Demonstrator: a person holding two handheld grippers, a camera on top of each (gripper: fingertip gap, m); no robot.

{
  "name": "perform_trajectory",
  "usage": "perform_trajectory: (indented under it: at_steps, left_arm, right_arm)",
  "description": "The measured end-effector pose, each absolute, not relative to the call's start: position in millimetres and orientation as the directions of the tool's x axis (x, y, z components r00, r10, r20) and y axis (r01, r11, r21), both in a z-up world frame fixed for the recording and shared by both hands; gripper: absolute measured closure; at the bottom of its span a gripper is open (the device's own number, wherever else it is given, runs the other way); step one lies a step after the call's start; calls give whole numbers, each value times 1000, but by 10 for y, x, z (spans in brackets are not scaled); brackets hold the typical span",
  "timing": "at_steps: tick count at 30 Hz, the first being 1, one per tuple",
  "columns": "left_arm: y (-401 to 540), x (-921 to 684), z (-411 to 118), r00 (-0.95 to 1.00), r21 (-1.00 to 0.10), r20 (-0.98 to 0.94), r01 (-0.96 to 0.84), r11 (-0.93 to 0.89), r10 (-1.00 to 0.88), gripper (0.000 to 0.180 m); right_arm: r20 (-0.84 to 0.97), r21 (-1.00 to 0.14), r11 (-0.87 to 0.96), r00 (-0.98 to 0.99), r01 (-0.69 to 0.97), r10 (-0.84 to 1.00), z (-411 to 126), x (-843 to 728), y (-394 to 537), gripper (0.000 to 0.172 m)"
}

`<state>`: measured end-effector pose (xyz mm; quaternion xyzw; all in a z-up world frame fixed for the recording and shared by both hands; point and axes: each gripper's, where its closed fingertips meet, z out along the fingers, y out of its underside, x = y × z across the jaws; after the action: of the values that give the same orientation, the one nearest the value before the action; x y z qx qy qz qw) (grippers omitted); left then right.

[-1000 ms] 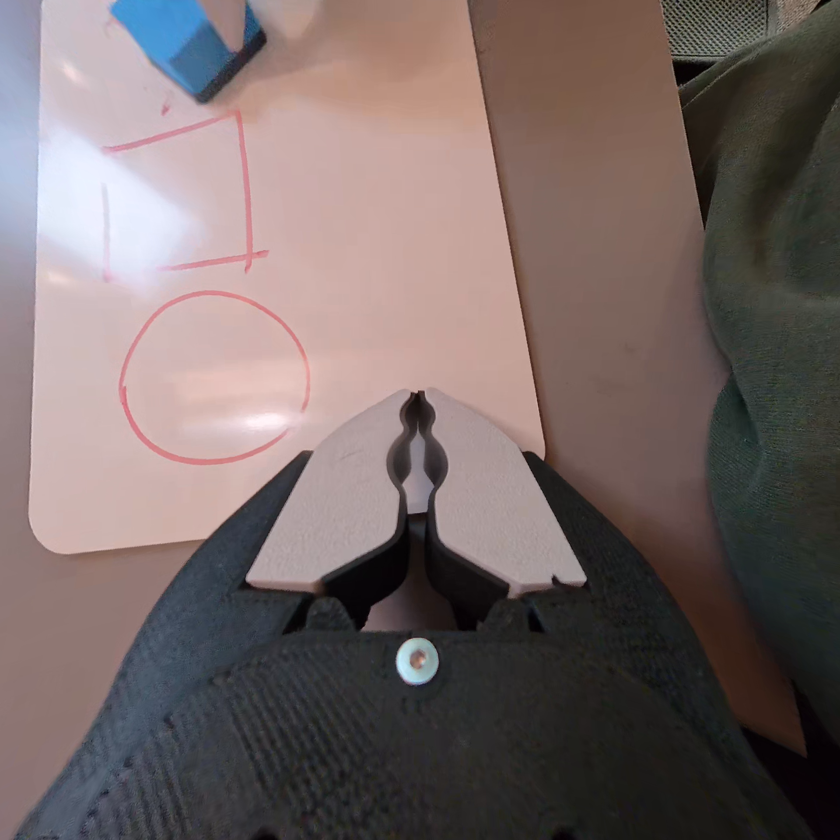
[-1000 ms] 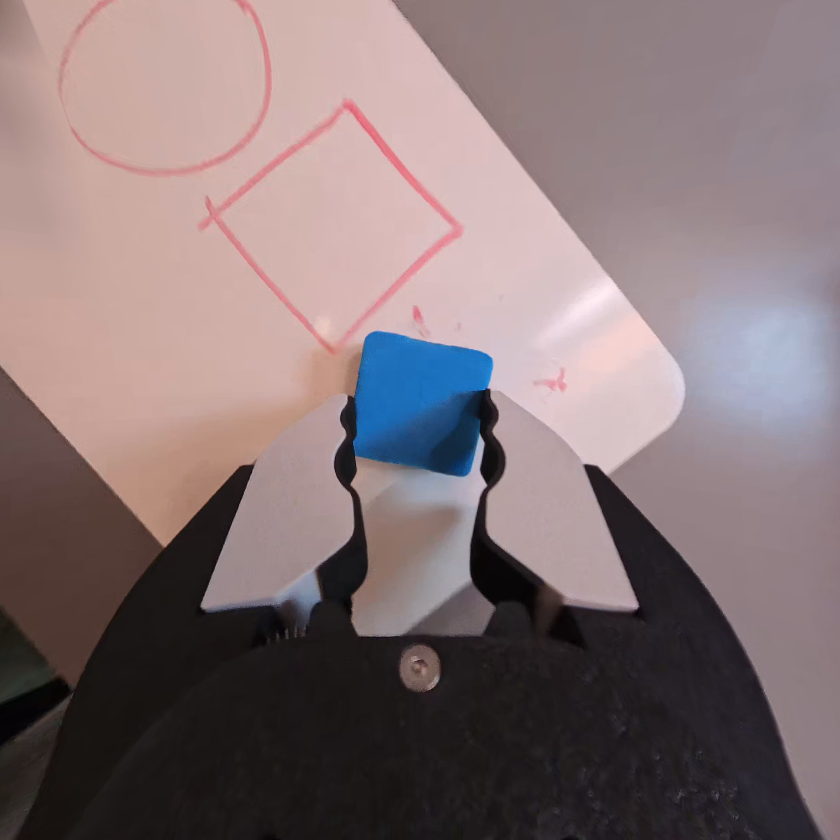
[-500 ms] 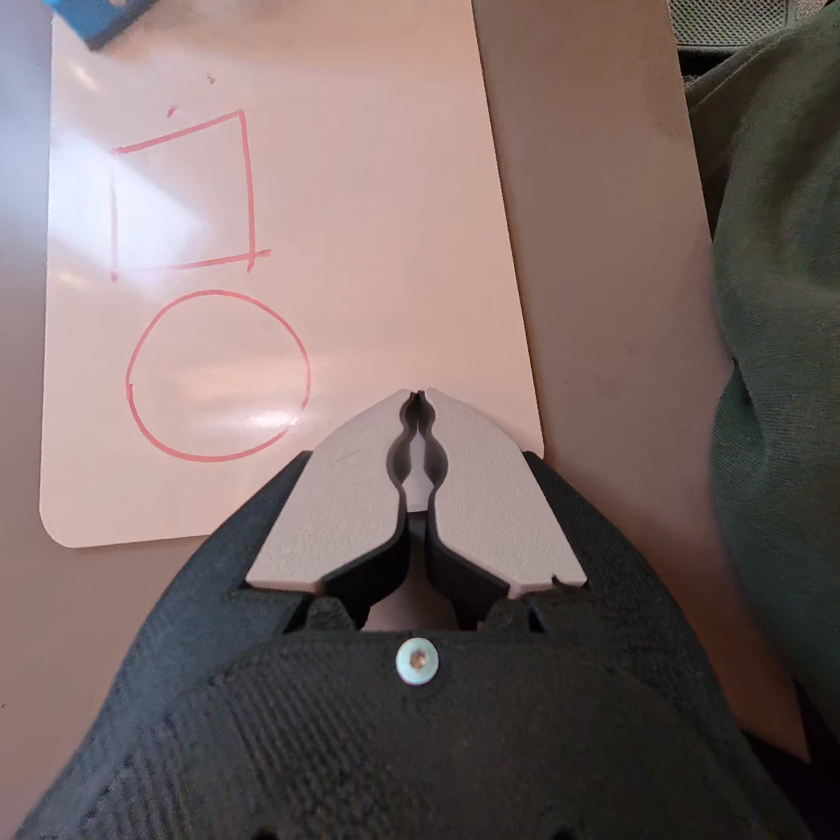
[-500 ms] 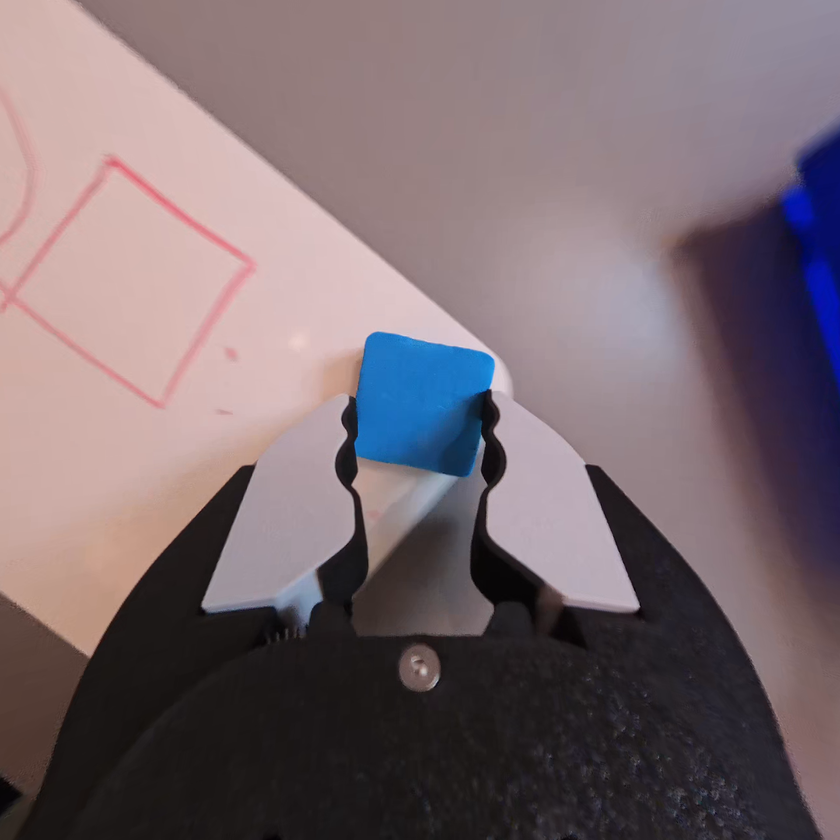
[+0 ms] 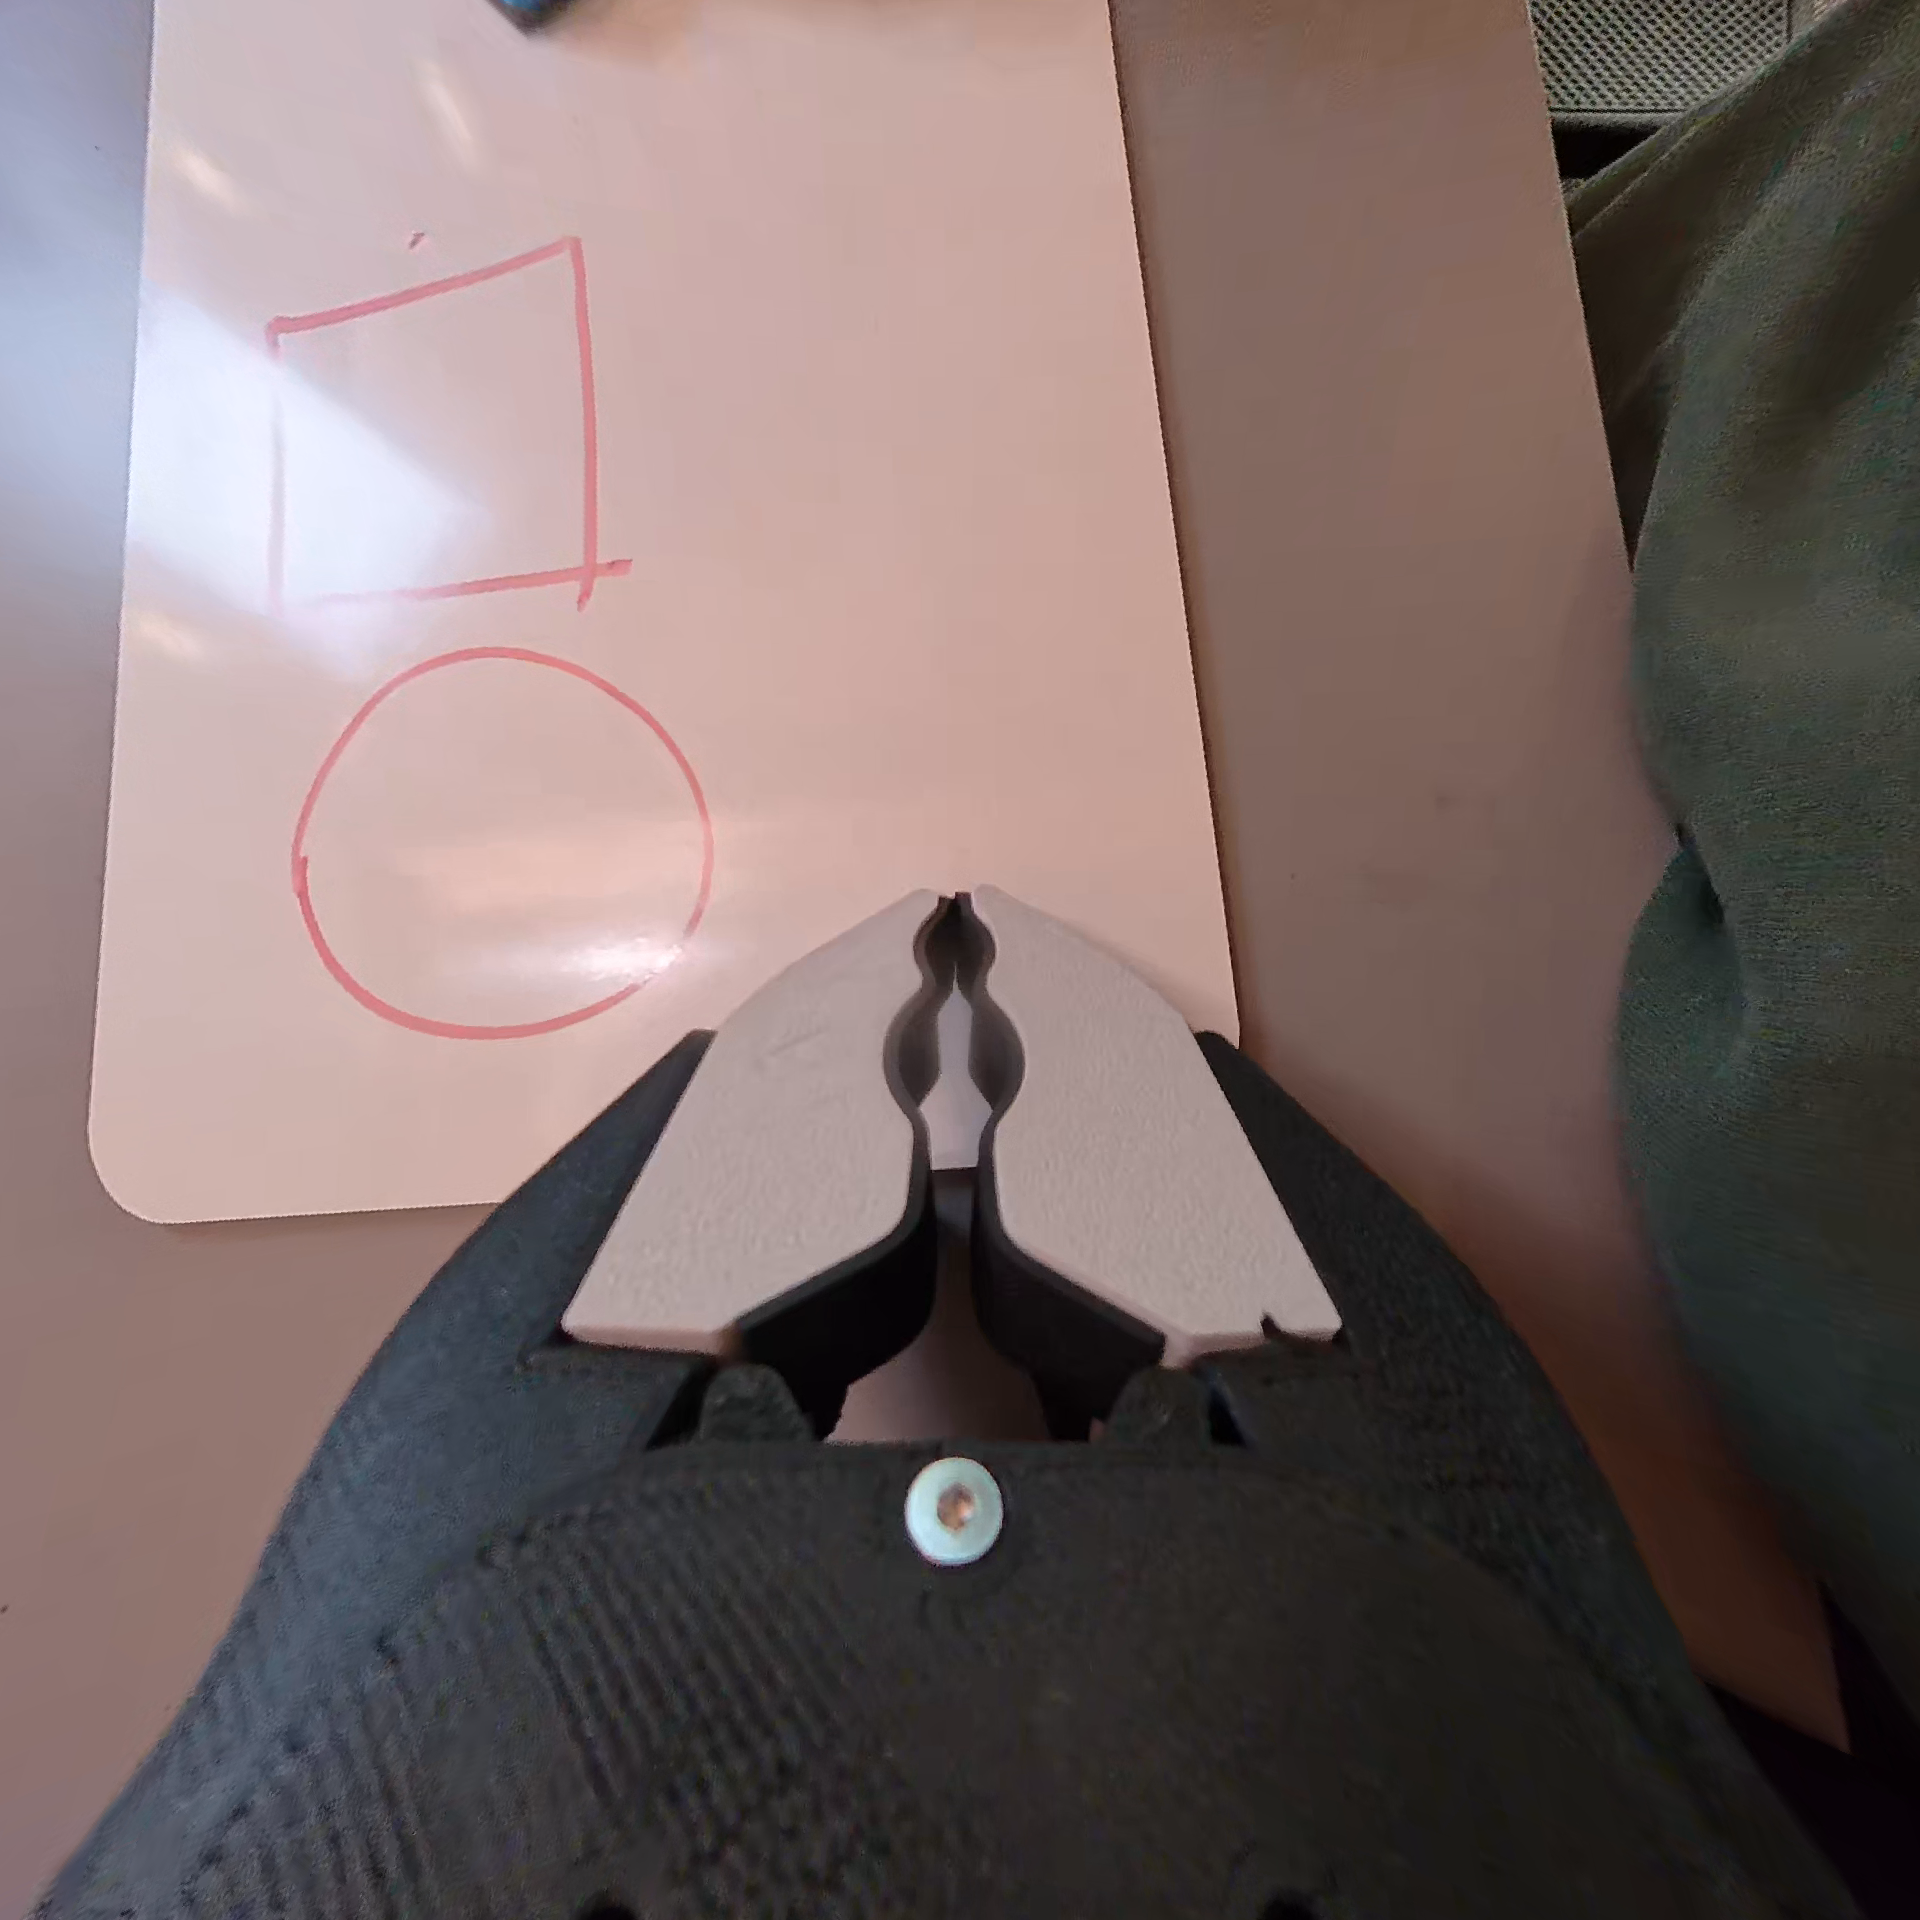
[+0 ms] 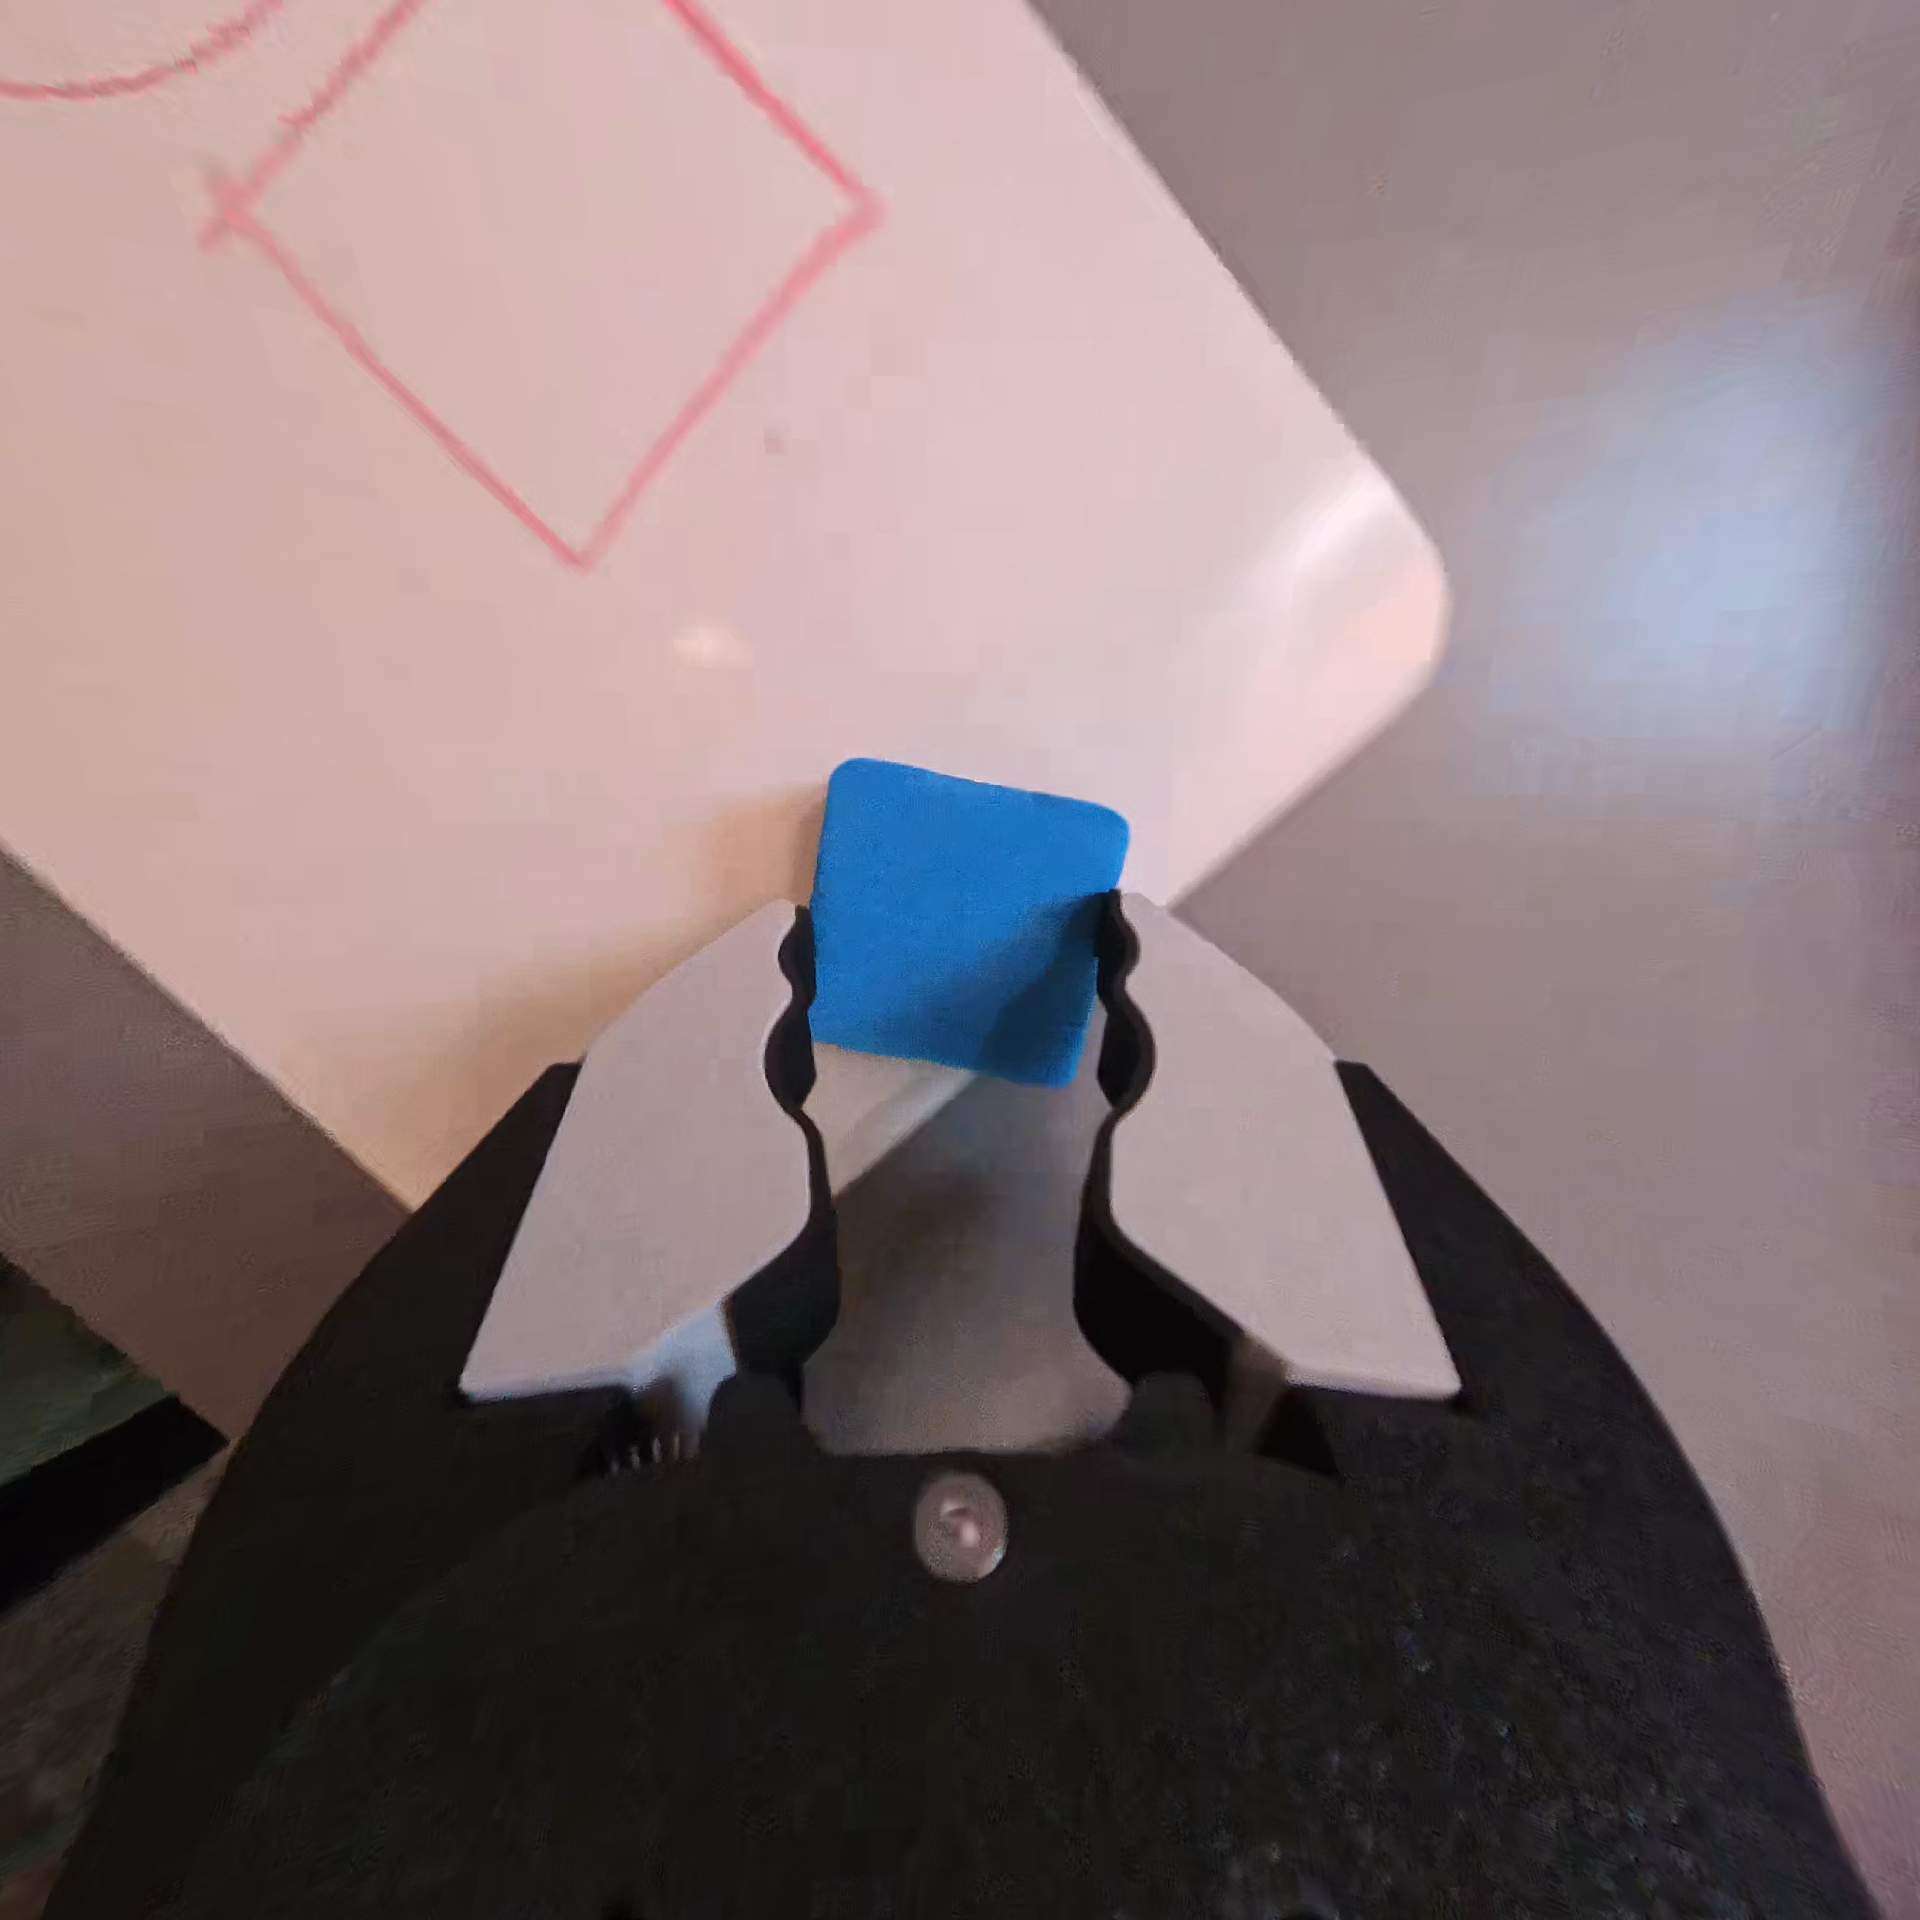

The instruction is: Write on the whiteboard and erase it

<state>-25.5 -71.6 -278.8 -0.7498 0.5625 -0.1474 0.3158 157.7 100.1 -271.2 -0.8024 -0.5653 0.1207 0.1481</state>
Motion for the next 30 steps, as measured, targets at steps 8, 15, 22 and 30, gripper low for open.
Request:
perform_trajectory:
  at_steps: [8,15,22,30]
  left_arm:
    - [-728,-245,-2786,318,-638,-141,-753,-159,-938,180]
    - [-738,-244,-2786,315,-641,-149,-753,-151,-937,180]
    - [-739,-240,-2785,314,-640,-167,-755,-139,-935,180]
    - [-731,-240,-2781,316,-640,-177,-757,-135,-932,180]
  right_arm:
    - [-17,-354,-164,168,921,986,-2713,1262,655,119]
    - [-17,-448,-156,166,880,986,-2710,558,932,119]
    - [-20,-388,-203,212,899,977,-2704,725,1213,119]
    - [-8,-327,-42,42,944,999,-2699,710,825,119]
